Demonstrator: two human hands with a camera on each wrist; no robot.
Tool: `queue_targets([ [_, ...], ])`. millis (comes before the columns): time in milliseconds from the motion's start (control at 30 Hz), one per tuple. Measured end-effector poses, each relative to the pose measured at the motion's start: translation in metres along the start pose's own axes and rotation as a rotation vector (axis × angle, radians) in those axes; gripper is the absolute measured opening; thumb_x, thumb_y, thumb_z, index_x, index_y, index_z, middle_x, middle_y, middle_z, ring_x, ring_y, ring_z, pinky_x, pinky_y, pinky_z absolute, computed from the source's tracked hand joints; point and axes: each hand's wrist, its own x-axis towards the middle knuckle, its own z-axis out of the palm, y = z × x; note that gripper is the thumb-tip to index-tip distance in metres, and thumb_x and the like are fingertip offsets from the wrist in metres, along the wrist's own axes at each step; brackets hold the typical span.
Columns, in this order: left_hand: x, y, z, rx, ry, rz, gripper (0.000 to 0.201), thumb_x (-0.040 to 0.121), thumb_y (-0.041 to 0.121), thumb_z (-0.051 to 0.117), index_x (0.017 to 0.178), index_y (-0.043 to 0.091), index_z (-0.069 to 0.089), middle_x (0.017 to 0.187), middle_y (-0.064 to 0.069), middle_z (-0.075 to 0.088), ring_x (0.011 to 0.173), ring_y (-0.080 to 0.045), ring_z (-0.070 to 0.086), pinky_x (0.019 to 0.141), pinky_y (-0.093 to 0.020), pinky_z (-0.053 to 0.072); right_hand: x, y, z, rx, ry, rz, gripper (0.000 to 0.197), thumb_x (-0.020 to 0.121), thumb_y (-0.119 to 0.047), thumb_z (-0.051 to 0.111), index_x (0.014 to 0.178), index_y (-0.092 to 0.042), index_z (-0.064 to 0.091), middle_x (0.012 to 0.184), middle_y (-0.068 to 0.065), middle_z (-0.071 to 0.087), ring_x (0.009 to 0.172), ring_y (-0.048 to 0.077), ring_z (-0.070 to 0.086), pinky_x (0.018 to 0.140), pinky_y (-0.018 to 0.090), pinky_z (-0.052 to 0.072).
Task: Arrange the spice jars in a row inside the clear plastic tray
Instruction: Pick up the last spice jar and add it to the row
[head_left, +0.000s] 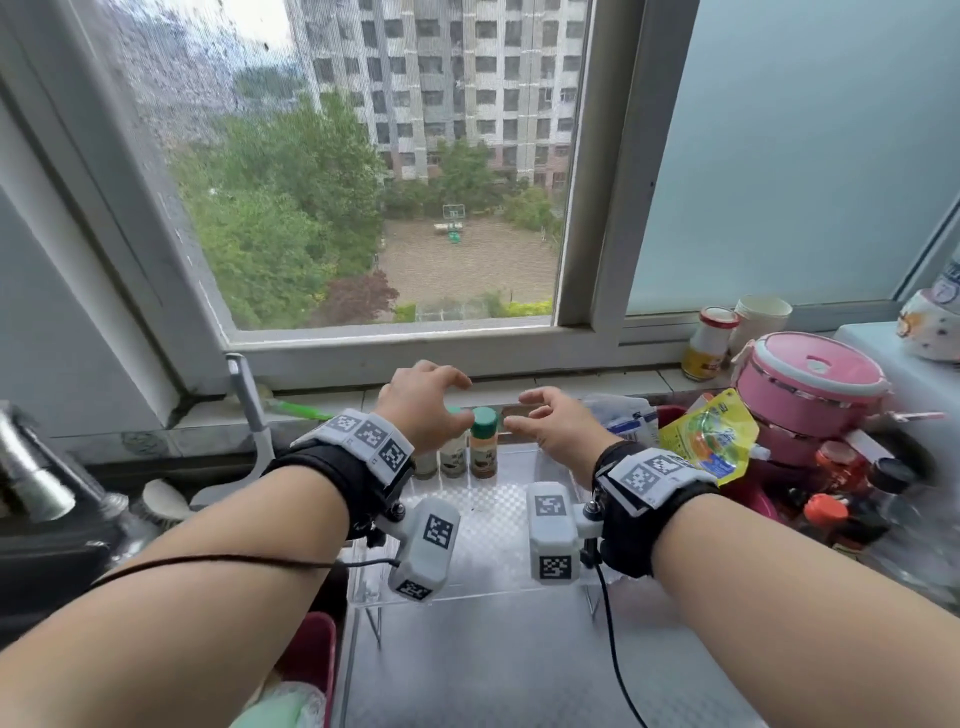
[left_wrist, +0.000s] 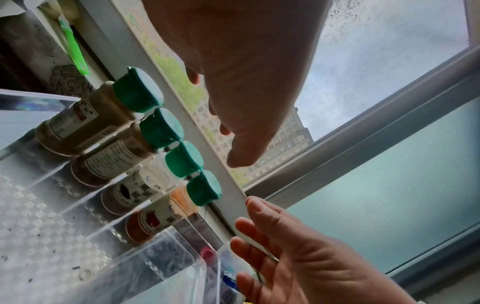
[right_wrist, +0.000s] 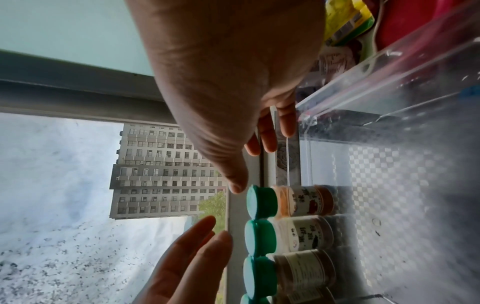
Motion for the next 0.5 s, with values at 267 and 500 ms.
queue_targets([
  [267, -0.044, 0.057, 0.015, -0.162, -0.015, 0.186, 0.032, 0.088, 0.035, 0.056, 0.118, 0.023, 0.062, 0.123, -0.001, 0.055, 0.114, -0.016, 0.053, 0.1, -0.029, 0.041, -0.053, 0.028, -0.048, 0.021, 0.085, 0.037, 0.038, 0.082, -0.021, 0.071, 0.116, -0.008, 0.058, 0.101, 0.007, 0.06, 0.092, 0.019, 0.058, 0.08, 0.029, 0.048],
  [500, -0.08, 0.103, 0.059, -0.201, -0.129, 0.271, 0.03, 0.089, 0.034, 0.056, 0.114, 0.02, 0.065, 0.118, -0.001, 0.064, 0.102, -0.014, 0.06, 0.088, -0.025, 0.046, -0.102, 0.073, -0.089, -0.009, 0.136, 0.168, 0.018, 0.081, -0.017, 0.072, 0.093, -0.008, 0.063, 0.087, 0.007, 0.067, 0.078, 0.018, 0.062, 0.061, 0.022, 0.047],
])
